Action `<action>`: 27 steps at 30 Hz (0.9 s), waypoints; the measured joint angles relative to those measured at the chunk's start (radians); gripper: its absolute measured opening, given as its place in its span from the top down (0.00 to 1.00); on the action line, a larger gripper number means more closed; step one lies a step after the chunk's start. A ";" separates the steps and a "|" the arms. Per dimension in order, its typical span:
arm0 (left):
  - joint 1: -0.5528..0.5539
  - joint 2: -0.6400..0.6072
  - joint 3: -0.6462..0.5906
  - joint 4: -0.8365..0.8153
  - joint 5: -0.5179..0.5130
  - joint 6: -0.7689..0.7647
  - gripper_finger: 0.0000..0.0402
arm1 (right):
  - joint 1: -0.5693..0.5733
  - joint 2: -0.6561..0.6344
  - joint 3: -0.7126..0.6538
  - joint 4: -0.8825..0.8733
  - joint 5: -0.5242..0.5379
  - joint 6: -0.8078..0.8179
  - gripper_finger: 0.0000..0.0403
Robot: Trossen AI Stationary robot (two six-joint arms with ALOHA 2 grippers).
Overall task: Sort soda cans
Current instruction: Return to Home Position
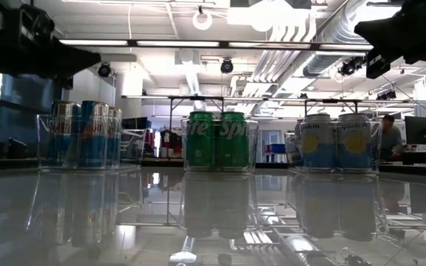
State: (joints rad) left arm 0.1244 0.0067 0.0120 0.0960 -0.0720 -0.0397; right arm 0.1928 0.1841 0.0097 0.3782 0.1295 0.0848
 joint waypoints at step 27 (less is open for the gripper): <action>-0.023 0.003 0.000 -0.084 0.013 -0.035 1.00 | -0.004 0.013 0.002 -0.328 0.196 0.039 1.00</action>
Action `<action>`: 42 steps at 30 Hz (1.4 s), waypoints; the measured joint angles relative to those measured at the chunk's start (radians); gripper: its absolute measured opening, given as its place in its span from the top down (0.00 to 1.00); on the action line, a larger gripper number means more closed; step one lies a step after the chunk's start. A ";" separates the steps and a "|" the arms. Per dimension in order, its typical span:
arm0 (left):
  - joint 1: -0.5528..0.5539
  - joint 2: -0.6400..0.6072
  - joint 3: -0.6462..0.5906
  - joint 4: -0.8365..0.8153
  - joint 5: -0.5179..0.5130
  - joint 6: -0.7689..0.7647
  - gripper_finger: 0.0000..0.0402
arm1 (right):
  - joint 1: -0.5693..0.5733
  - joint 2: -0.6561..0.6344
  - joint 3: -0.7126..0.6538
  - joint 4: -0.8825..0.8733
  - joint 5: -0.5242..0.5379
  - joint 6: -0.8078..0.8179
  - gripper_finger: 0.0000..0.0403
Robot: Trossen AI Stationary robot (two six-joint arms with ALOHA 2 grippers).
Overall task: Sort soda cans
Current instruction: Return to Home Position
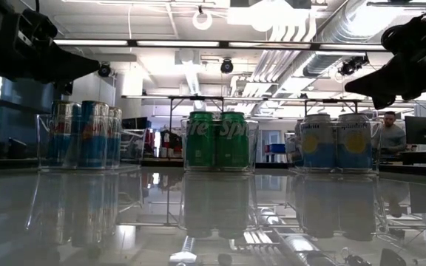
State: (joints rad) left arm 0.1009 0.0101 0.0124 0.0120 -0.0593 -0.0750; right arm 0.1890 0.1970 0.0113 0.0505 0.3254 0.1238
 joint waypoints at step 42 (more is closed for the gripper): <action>-0.135 -0.006 0.000 0.007 -0.015 0.000 1.00 | 0.064 -0.191 -0.002 0.032 -0.430 -0.158 1.00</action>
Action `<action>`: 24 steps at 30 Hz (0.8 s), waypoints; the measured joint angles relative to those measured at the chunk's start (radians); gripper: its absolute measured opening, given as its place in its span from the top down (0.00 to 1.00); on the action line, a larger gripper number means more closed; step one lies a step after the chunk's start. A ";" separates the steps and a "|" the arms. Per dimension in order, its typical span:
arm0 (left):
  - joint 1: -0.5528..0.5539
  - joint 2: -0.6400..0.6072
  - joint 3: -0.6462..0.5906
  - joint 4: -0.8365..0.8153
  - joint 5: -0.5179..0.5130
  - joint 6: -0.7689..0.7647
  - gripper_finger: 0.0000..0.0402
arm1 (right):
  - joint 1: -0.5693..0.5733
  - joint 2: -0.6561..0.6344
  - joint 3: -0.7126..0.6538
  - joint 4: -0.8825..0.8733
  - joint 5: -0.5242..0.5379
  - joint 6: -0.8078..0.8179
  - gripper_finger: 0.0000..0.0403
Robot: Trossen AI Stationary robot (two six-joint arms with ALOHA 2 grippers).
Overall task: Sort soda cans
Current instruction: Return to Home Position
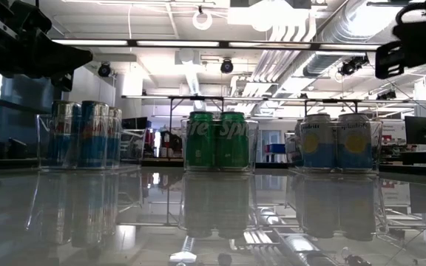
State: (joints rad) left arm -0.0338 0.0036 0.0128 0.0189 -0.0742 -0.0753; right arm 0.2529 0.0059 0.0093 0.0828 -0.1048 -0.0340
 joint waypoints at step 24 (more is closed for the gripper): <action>0.000 0.000 0.000 0.000 0.000 0.000 1.00 | -0.052 0.008 0.000 -0.068 0.116 0.139 1.00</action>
